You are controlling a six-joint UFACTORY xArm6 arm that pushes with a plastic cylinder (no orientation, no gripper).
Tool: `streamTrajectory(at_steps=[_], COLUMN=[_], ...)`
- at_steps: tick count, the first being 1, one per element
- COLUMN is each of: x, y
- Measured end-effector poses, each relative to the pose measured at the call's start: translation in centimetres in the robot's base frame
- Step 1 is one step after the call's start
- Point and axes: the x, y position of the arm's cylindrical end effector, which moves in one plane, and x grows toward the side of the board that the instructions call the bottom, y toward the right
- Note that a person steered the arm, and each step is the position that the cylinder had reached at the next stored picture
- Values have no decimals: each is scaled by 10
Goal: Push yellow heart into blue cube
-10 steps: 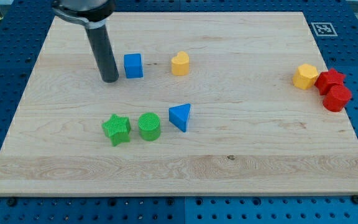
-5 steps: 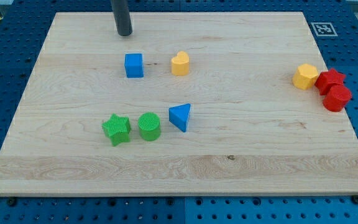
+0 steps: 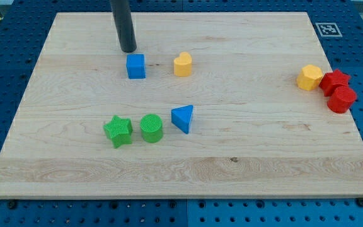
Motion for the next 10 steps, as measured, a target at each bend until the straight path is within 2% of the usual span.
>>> streamTrajectory(at_steps=[2, 5, 6, 7, 10], x=[3, 74, 85, 76, -11], y=[6, -5, -5, -6, 4])
